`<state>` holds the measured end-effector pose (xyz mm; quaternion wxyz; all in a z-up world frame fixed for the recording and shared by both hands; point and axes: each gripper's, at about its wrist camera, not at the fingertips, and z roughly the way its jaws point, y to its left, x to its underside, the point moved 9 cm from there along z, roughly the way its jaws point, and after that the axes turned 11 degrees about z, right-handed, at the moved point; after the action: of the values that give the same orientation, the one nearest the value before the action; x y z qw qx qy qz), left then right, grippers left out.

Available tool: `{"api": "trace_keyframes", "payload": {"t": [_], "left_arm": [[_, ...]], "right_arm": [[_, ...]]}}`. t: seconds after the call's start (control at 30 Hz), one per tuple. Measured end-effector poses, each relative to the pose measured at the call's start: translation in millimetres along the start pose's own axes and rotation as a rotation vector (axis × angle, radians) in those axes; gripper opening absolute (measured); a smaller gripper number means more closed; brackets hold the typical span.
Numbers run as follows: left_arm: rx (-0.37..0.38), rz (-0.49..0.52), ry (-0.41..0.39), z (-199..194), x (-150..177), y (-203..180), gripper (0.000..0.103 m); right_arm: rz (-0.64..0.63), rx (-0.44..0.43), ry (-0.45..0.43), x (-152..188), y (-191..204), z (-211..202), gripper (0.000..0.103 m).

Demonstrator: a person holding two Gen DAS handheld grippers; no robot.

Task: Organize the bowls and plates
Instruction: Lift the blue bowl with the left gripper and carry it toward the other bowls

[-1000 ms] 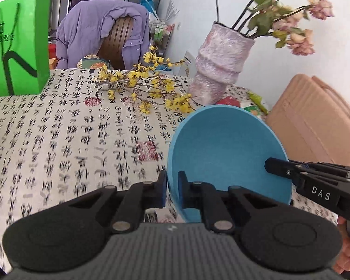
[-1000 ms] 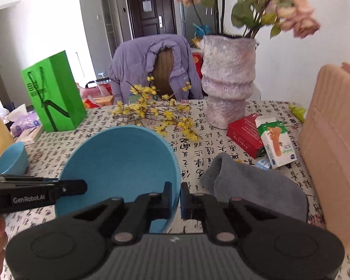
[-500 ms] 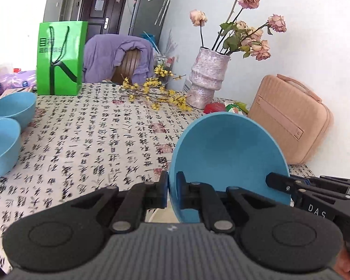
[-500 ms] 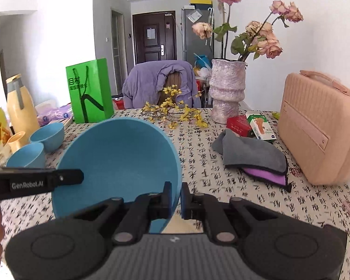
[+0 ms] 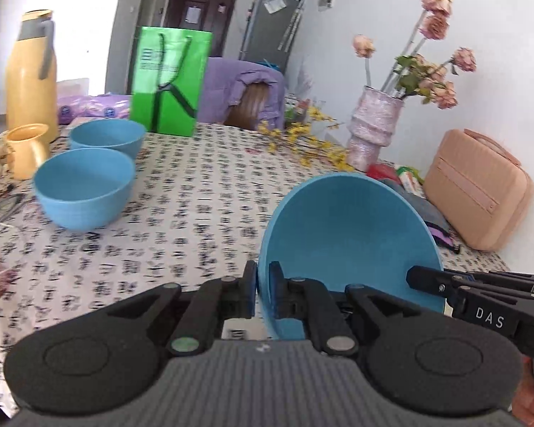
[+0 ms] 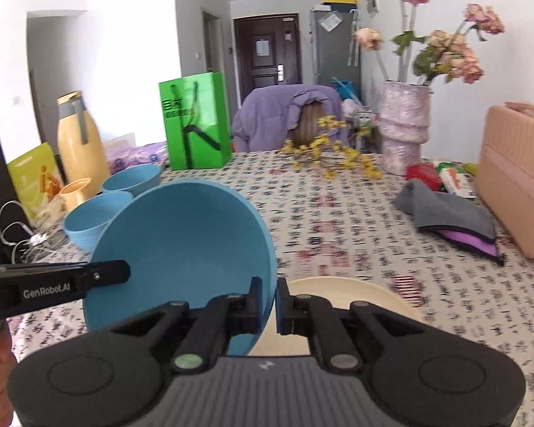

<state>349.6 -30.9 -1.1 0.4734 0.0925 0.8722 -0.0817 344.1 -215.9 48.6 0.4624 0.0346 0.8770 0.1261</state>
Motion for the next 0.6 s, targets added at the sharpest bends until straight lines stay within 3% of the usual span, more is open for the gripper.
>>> {"api": "trace_keyframes", "payload": {"t": [0.37,0.6], "left_arm": [[-0.116,-0.044,0.081,-15,36,101,0.007],[-0.086,-0.047,0.137,-7,50,127,0.007]], "right_arm": [[-0.045,-0.113,0.149,39,103,52,0.007],[-0.031,-0.120,0.232,60,128,70,0.008]]}}
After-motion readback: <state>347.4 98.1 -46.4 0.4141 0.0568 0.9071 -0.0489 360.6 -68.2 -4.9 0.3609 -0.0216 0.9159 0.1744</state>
